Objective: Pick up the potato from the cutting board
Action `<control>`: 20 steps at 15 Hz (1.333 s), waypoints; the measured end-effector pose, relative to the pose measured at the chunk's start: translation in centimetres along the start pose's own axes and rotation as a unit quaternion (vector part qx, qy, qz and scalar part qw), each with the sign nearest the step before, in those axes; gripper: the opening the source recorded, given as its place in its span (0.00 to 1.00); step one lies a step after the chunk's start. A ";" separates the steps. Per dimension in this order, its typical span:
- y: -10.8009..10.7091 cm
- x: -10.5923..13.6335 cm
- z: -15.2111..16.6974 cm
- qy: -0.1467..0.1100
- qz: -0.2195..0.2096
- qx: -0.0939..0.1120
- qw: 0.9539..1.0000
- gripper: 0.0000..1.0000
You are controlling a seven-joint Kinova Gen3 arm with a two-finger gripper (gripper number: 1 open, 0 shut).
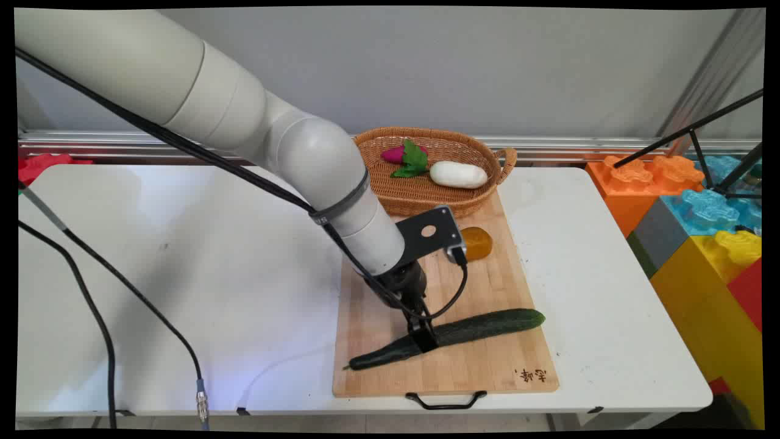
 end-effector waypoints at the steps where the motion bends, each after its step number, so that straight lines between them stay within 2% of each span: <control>1: -0.2 0.1 -0.2 0.003 -0.002 0.002 1.000 1.00; 10: -1.6 1.1 -1.9 0.018 -0.018 0.015 1.000 1.00; 15: -5.2 3.5 -3.2 0.049 -0.040 0.049 0.997 1.00; 20: -8.5 5.2 -1.9 0.081 -0.054 0.069 0.993 1.00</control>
